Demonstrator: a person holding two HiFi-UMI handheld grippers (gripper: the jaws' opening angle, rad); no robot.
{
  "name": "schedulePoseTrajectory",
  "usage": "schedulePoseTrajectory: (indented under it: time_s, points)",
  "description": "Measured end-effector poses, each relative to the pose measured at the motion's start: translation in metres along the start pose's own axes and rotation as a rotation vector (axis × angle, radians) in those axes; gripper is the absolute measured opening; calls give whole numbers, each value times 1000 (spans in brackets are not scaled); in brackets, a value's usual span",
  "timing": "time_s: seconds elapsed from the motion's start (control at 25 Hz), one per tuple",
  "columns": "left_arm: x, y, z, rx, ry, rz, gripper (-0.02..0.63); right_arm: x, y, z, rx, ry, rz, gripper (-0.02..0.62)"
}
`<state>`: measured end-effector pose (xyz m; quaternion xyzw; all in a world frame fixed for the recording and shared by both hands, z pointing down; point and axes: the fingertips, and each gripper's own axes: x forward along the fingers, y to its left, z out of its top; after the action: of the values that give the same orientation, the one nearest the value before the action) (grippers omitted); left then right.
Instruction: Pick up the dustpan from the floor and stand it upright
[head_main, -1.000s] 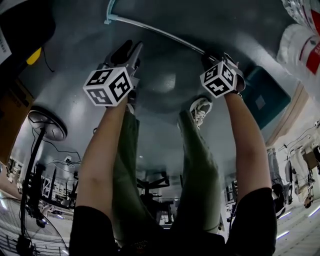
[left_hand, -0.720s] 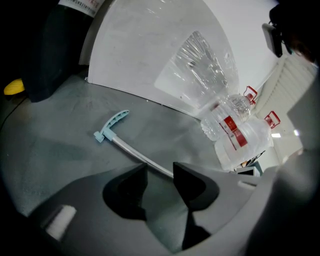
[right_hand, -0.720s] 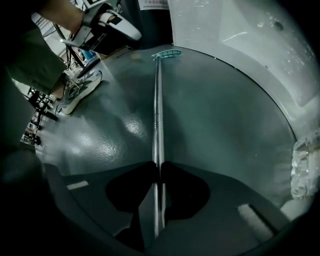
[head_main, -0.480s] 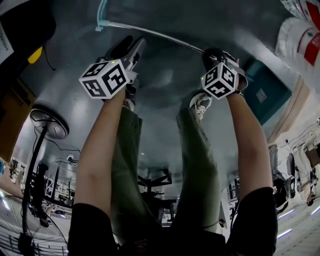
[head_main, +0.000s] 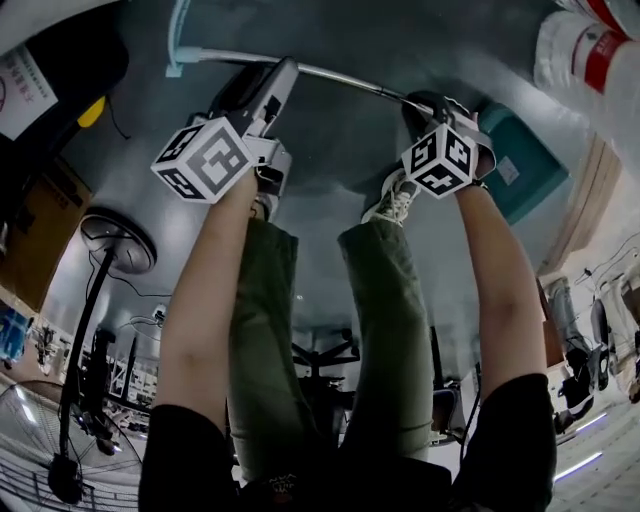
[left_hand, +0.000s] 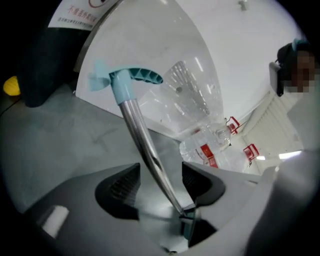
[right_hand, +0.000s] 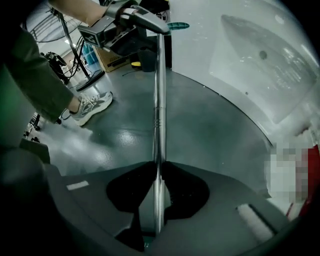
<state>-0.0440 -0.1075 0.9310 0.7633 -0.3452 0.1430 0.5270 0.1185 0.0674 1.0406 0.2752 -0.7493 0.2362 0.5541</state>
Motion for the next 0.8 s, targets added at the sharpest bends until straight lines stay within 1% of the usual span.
schedulePoseTrajectory:
  time_s: [0.12, 0.16, 0.2, 0.32, 0.44, 0.64, 0.8]
  points:
    - [-1, -23, 26, 31, -55, -5, 272, -13, -1, 7, 15, -26, -12, 71]
    - [-1, -30, 34, 45, -66, -8, 227, -17, -3, 9, 24, -34, -18, 71]
    - [-1, -38, 42, 60, -75, -16, 160, -22, -5, 11, 36, -41, -23, 71]
    - [-5, -66, 56, 82, -87, -77, 142, -33, -9, 15, 98, -54, -28, 71]
    - [-9, -91, 62, 113, -87, -124, 138, -52, -12, 19, 175, -72, -37, 77]
    - [-23, -123, 67, 191, -56, -157, 137, -102, -16, 34, 285, -157, -69, 77]
    - [-47, -136, 73, 245, -41, -166, 135, -146, -15, 54, 415, -214, -117, 77]
